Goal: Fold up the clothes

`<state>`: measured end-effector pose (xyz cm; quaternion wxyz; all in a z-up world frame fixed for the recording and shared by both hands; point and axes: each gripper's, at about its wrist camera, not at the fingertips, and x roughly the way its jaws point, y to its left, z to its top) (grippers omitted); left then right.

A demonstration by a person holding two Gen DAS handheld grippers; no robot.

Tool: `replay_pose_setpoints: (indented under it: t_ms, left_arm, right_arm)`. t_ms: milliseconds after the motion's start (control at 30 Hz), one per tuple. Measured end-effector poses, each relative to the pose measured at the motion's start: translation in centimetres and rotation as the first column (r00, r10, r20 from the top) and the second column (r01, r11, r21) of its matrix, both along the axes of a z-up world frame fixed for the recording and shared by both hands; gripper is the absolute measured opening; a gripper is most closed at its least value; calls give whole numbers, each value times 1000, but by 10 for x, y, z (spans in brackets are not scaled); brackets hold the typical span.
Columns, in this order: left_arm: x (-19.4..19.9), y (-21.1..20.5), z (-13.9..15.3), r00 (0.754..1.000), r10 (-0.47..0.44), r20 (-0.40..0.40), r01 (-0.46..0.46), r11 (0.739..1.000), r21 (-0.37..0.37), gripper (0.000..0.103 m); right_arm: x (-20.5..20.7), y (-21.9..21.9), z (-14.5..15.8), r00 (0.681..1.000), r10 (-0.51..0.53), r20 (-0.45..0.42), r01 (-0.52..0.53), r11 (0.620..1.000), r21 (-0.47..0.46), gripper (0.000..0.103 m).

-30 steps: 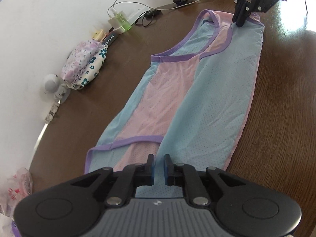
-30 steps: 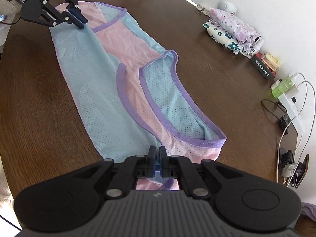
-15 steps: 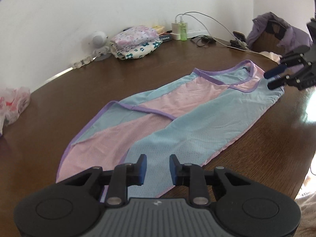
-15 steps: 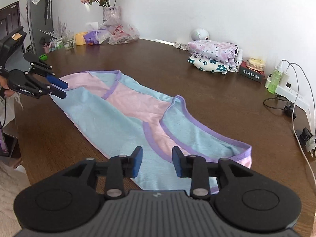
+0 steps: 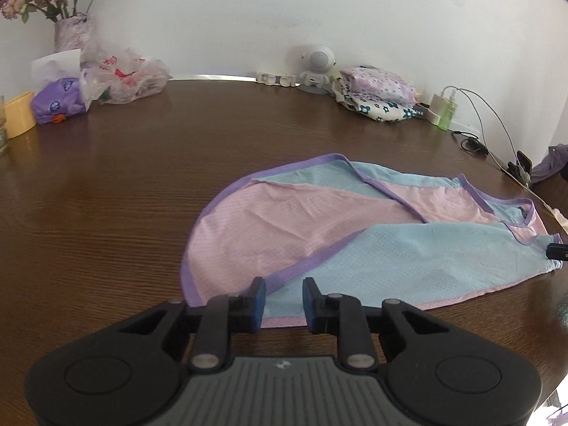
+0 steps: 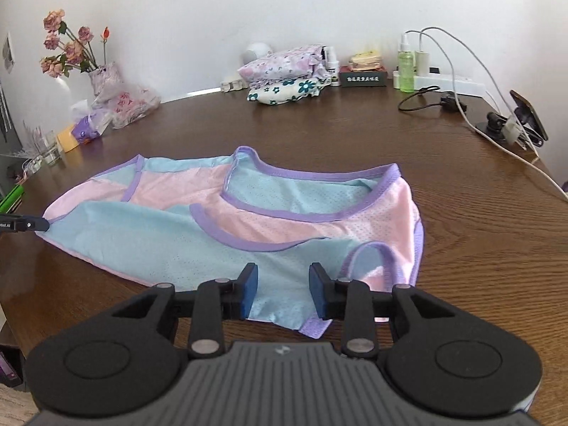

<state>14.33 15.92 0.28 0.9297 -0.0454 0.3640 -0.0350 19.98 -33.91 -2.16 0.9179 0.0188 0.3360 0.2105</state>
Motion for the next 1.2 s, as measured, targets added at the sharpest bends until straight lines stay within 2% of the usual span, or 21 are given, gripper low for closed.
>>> replay_pose_setpoints:
  t_ms: [400, 567, 933, 1100, 1200]
  left_arm:
    - [2, -10, -6, 999, -35, -9, 36, 989, 146, 22]
    - [-9, -14, -6, 999, -51, -20, 54, 979, 198, 7]
    - [-44, -21, -4, 995, -83, -49, 94, 948, 304, 7]
    - [-58, -16, 1, 995, -71, -65, 86, 958, 275, 10]
    - [-59, -12, 10, 996, -84, -34, 90, 964, 250, 12]
  right_arm:
    - [-1, 10, -11, 999, -23, 27, 26, 992, -121, 37]
    - [-8, 13, -9, 999, -25, 20, 28, 991, -133, 37]
    - [-54, 15, -7, 1000, 17, -2, -17, 989, -145, 37]
    - [-69, 11, -5, 999, 40, -19, -42, 990, -132, 37]
    - [-68, 6, 3, 999, 26, -27, -28, 998, -60, 38]
